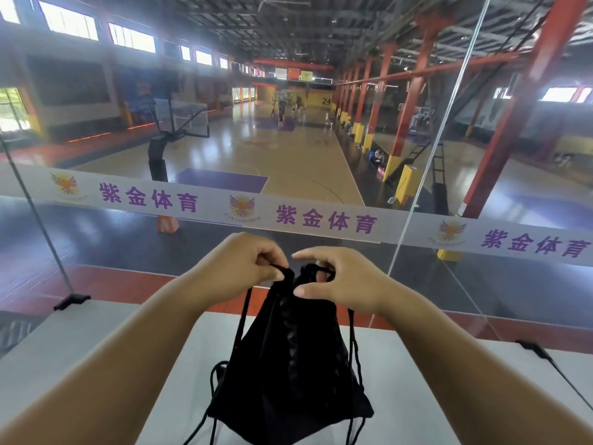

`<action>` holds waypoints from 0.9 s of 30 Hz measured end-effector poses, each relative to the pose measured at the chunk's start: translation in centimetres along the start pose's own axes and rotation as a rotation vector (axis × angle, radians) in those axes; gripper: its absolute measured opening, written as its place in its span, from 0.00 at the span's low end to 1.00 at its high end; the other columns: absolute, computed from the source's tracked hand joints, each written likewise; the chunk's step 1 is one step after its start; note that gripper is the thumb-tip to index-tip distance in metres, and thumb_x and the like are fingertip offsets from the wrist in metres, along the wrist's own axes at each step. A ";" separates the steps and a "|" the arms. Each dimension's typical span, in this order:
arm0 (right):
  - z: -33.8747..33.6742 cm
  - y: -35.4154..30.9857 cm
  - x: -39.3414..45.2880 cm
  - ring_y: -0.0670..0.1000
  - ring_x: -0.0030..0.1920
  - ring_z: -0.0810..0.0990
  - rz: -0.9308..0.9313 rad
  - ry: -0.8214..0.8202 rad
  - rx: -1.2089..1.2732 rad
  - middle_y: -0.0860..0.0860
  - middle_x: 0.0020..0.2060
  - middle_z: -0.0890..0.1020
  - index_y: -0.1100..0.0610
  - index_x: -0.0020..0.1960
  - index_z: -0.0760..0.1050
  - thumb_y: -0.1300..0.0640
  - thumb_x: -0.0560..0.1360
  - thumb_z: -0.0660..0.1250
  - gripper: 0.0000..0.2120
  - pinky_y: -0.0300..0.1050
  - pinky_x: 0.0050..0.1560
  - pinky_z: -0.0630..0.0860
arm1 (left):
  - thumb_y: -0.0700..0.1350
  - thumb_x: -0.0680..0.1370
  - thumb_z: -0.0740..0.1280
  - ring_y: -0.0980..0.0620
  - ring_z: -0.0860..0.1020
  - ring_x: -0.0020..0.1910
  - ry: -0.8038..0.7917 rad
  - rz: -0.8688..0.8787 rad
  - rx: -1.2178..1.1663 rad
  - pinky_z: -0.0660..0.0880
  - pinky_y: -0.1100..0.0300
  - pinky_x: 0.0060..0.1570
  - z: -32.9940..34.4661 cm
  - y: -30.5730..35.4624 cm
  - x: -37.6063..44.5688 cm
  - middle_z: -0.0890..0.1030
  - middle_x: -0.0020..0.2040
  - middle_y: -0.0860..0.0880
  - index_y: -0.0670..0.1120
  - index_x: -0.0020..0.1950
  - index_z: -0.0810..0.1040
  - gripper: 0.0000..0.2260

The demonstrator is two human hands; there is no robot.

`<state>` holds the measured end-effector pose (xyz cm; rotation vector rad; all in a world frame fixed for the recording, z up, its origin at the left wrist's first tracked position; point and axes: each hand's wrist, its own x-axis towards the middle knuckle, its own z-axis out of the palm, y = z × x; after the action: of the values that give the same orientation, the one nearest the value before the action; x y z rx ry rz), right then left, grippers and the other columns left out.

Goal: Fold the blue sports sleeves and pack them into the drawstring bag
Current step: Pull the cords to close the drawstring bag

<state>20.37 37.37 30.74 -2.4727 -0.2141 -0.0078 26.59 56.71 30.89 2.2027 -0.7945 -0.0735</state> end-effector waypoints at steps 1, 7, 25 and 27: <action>0.5 -0.3 0.4 0.38 0.46 0.77 -0.021 -0.012 0.018 0.38 0.50 0.81 0.41 0.58 0.77 0.44 0.68 0.73 0.18 0.32 0.48 0.68 | 0.40 0.71 0.73 0.62 0.81 0.38 0.010 0.013 -0.017 0.73 0.72 0.41 0.3 0.3 0.1 0.85 0.38 0.57 0.53 0.42 0.84 0.06; 2.0 -0.2 1.5 0.41 0.37 0.77 0.022 0.088 0.072 0.42 0.33 0.79 0.46 0.42 0.80 0.50 0.72 0.71 0.01 0.34 0.39 0.68 | 0.39 0.72 0.72 0.64 0.80 0.41 0.118 0.056 -0.063 0.73 0.72 0.45 1.1 0.3 0.1 0.84 0.38 0.57 0.53 0.41 0.83 0.08; -0.5 -3.7 4.5 0.46 0.24 0.69 0.244 0.124 0.342 0.47 0.19 0.75 0.56 0.43 0.76 0.56 0.77 0.64 0.05 0.37 0.23 0.64 | 0.52 0.70 0.70 0.61 0.69 0.65 0.167 0.031 -0.310 0.70 0.57 0.65 5.8 -2.3 -1.0 0.69 0.65 0.57 0.58 0.68 0.63 0.29; -1.1 -4.1 4.5 0.45 0.23 0.68 0.227 0.097 0.331 0.47 0.20 0.75 0.55 0.42 0.74 0.56 0.77 0.64 0.06 0.36 0.23 0.63 | 0.56 0.68 0.70 0.62 0.67 0.67 0.153 0.048 -0.401 0.68 0.59 0.65 5.5 -2.1 -0.7 0.68 0.67 0.57 0.61 0.69 0.61 0.32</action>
<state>24.21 40.55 34.41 -2.1463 0.1011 0.0036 25.53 54.55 25.49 1.7866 -0.6799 -0.0359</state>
